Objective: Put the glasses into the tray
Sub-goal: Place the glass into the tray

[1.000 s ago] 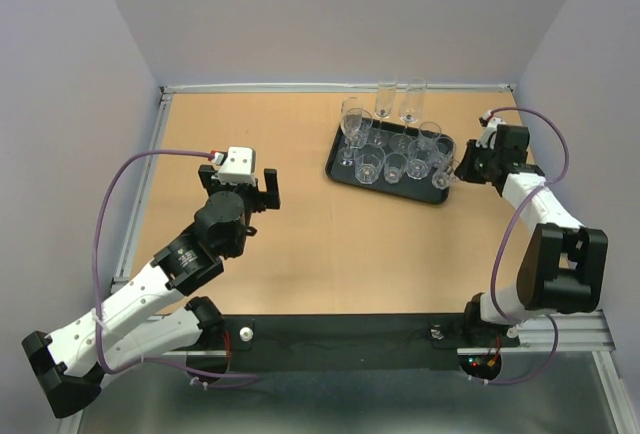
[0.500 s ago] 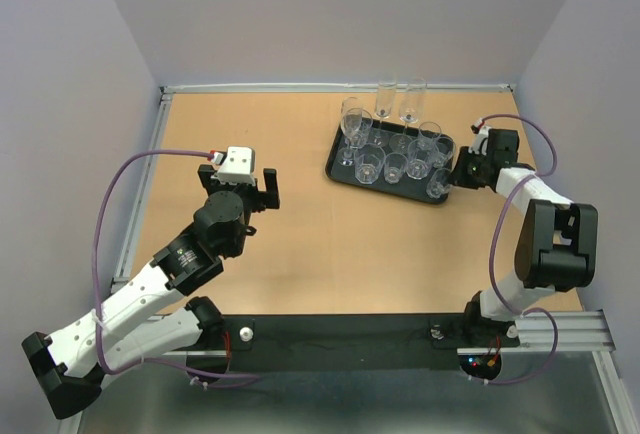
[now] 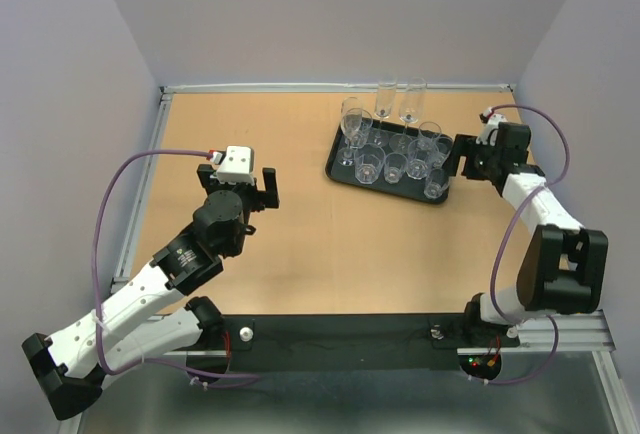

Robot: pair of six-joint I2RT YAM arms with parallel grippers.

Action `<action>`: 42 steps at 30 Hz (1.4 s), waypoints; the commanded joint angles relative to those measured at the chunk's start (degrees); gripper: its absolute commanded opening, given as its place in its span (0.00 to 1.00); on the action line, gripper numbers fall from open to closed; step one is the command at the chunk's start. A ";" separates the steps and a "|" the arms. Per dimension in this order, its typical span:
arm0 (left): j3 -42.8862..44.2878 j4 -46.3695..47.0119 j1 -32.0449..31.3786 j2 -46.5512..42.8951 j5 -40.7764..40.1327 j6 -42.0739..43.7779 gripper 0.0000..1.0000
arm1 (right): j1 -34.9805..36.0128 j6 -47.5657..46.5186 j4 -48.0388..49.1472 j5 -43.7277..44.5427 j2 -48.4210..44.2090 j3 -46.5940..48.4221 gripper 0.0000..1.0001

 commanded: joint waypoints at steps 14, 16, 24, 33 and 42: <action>-0.75 2.15 3.86 -1.33 2.76 -0.35 0.99 | -3.72 5.65 3.89 17.55 -23.48 -4.53 1.00; -0.75 2.06 5.70 -1.42 3.64 -0.70 0.99 | -3.81 7.77 4.51 20.99 -24.01 -4.80 1.00; -1.02 4.52 14.04 -0.72 9.44 -2.64 0.99 | -3.81 11.29 5.83 34.01 -27.18 -5.67 1.00; -0.58 5.40 23.19 2.53 14.89 -4.84 0.99 | -3.81 11.82 6.80 39.73 -28.15 -7.43 1.00; -0.66 5.84 29.08 5.17 18.67 -5.28 0.99 | -3.72 11.38 7.06 39.20 -28.15 -7.96 1.00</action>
